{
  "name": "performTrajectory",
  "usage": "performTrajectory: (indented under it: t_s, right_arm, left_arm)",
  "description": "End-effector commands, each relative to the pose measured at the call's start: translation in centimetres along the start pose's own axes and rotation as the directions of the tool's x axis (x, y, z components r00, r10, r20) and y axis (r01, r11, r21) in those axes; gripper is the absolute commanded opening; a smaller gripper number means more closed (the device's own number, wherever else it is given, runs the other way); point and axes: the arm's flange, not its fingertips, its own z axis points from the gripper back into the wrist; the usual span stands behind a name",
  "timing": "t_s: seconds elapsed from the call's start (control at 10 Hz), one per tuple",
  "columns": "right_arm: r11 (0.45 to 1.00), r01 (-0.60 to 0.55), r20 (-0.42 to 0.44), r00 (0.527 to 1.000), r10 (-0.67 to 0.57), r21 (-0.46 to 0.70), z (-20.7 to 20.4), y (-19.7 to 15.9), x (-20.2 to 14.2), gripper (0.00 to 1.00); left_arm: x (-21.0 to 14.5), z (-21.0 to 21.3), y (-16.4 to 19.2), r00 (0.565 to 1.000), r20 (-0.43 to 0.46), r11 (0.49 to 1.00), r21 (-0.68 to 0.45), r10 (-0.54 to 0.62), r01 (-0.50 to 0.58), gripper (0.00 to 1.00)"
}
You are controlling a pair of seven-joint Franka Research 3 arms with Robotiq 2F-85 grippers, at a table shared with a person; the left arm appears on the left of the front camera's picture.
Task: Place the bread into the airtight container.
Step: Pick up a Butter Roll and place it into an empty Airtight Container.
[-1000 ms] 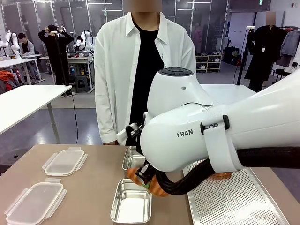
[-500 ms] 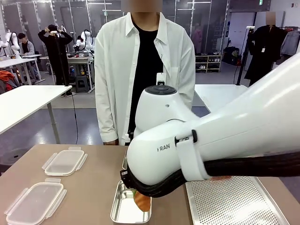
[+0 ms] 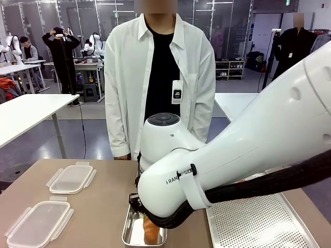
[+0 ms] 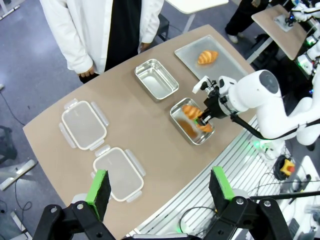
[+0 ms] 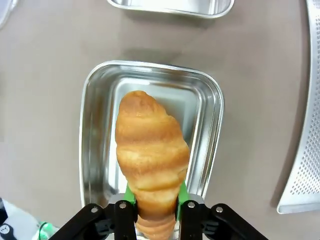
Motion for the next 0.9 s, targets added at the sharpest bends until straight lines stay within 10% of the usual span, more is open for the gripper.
performTrajectory:
  t_s: [0.0, 0.1, 0.3, 0.8]
  right_arm:
    - [0.999, 0.039, 0.014, 0.999, -0.039, -0.006, -1.31, 1.81, 0.33, 0.35]
    - [0.999, 0.039, 0.012, 0.999, -0.039, 0.006, -1.45, 1.99, 0.34, 0.70]
    - [0.999, 0.041, 0.009, 0.999, -0.041, 0.002, -1.25, 2.23, 0.26, 1.00]
    - [0.999, 0.030, -0.056, 0.998, -0.032, -0.039, -1.03, 1.30, 1.05, 1.00]
  left_arm:
    - [0.05, 0.09, -0.14, 1.000, 0.006, 1.000, -0.018, -0.012, 0.012, 1.00]
    - [0.05, 0.09, -0.14, 1.000, 0.006, 1.000, -0.018, -0.012, 0.012, 1.00]
    - [0.05, 0.09, -0.14, 1.000, 0.006, 1.000, -0.018, -0.012, 0.012, 1.00]
    - [0.05, 0.09, -0.14, 1.000, 0.006, 1.000, -0.018, -0.012, 0.012, 1.00]
